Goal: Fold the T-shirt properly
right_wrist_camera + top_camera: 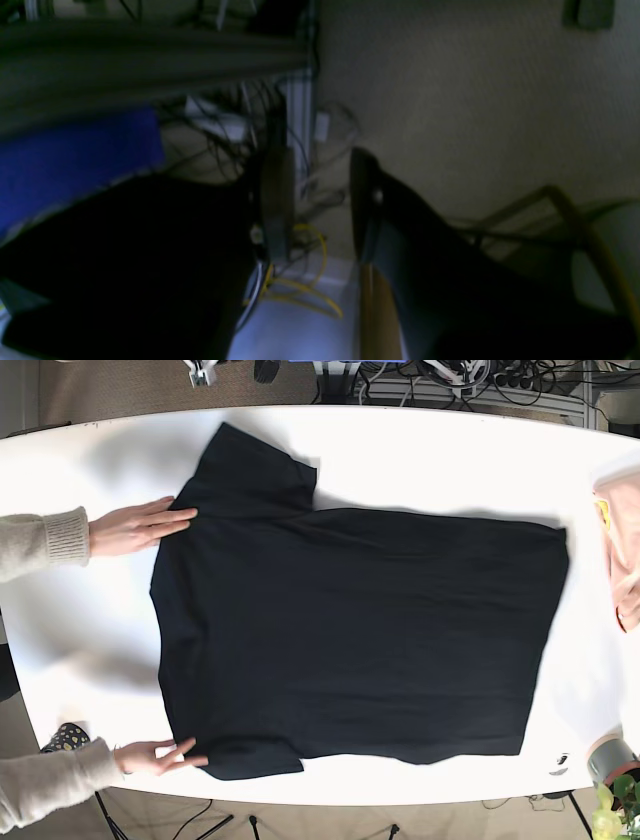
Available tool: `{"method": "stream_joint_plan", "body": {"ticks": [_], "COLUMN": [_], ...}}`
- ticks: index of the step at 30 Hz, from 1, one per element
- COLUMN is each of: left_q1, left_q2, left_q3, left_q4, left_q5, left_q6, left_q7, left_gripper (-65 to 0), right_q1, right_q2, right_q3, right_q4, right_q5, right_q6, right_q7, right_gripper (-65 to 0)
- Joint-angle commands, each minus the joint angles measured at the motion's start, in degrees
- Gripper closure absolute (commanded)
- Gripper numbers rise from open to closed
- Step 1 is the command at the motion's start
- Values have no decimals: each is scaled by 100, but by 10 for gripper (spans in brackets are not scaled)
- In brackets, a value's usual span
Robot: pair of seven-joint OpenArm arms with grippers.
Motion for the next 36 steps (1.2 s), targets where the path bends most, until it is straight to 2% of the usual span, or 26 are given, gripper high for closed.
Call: {"method": "stream_joint_plan", "body": {"ticks": [1, 16, 19, 25, 29, 36], "left_q1": [239, 1813, 2209, 2850, 3255, 3650], "left_q2": [1, 9, 9, 18, 18, 18], "left_q3": [-14, 4, 4, 4, -22, -22], "left_q4": [342, 2610, 3120, 4114, 4940, 6136], "left_q5": [9, 18, 9, -9, -17, -26], "left_q6": [8, 8, 8, 8, 8, 8], "left_q7": [-8, 9, 9, 124, 361, 379], "left_gripper": [-385, -385, -385, -385, -385, -385], "right_q1": [-255, -1767, -2118, -2786, -3279, -3868], "right_q2": [54, 72, 221, 265, 221, 212], "right_q3": [19, 28, 28, 54, 485, 934], "right_q4": [264, 2102, 2480, 3227, 3807, 4818], "right_q5": [50, 23, 58, 58, 58, 67], "right_q6": [46, 19, 10, 10, 28, 54], "right_q7": [73, 38, 29, 29, 29, 29], "right_gripper": [-173, -173, -173, -173, -173, -173]}}
